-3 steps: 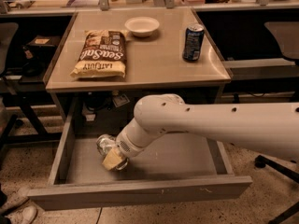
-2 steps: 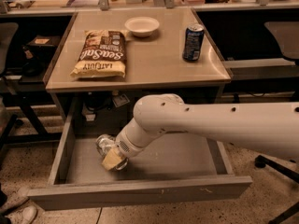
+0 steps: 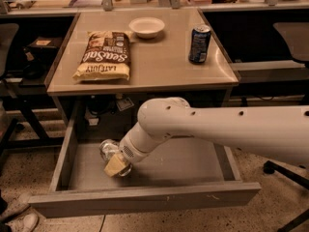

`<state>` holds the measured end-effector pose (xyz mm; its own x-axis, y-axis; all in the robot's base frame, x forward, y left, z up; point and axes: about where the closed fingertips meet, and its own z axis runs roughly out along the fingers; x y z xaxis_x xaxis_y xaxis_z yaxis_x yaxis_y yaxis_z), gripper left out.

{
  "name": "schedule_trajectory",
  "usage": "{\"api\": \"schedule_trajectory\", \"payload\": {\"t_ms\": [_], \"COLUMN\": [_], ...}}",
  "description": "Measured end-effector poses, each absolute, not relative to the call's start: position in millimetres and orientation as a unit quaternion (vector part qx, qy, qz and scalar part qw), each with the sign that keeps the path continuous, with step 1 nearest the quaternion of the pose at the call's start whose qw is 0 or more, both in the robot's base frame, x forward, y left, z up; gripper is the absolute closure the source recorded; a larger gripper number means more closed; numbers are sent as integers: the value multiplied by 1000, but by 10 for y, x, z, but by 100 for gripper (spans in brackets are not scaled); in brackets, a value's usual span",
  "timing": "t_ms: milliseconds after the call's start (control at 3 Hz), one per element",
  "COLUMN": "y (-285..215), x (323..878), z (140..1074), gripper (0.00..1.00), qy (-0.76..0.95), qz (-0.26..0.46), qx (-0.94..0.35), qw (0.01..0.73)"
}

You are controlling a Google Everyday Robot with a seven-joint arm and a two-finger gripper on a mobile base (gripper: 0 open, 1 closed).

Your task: Place 7up can into top drawer

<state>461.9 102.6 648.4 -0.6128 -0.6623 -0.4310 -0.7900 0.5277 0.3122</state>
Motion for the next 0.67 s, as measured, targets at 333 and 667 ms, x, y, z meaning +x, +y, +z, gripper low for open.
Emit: {"api": "schedule_trajectory", "payload": {"t_ms": [333,667], "y": [1027,1027], "x": [4618,4618], "z": [6484,6484], "gripper": [0,0], "qy": [864,864], "qz": [244,244], "qx": [-420,-420], "qw": [131,131]}}
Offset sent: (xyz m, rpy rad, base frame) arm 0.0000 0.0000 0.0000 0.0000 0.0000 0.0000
